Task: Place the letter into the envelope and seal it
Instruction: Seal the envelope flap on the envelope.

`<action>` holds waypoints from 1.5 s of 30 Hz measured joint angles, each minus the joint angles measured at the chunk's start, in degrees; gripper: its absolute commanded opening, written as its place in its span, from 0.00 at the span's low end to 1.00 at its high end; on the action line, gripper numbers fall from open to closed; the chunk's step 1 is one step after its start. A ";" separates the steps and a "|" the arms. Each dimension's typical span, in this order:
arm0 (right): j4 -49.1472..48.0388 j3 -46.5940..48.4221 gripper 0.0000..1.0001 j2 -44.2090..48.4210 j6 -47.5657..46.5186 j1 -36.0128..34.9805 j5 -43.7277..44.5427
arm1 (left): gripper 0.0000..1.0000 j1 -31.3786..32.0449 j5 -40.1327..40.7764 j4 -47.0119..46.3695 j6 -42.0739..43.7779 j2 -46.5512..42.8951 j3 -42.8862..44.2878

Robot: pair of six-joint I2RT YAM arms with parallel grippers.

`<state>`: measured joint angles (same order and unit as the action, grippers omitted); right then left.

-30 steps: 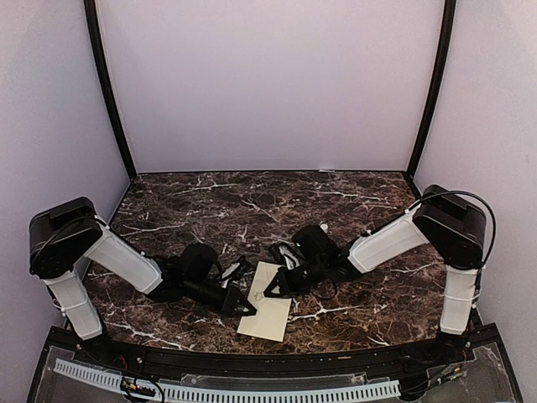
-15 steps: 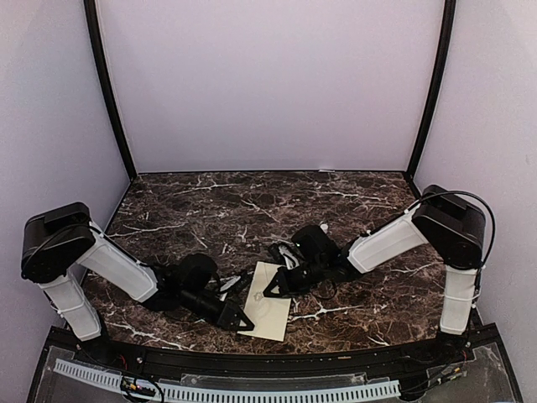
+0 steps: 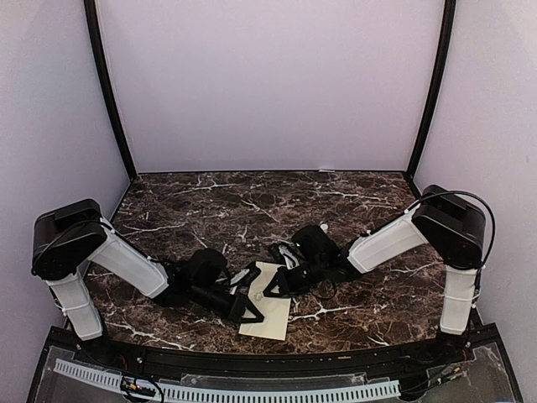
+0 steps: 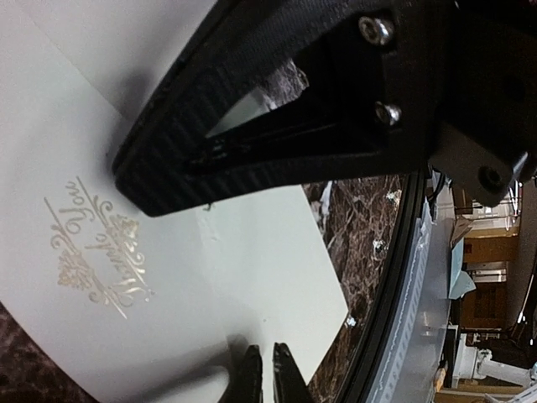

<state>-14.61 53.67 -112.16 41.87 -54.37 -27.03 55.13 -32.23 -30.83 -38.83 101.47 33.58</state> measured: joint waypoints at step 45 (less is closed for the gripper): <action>4.37 -0.63 0.00 2.51 -0.72 -3.78 0.76 | 0.00 -3.98 2.93 -7.87 -4.11 2.56 -0.85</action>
<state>-10.24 53.04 -109.65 41.15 -58.15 -26.26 51.16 -29.30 -38.70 -42.94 104.03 32.73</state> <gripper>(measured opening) 0.003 0.003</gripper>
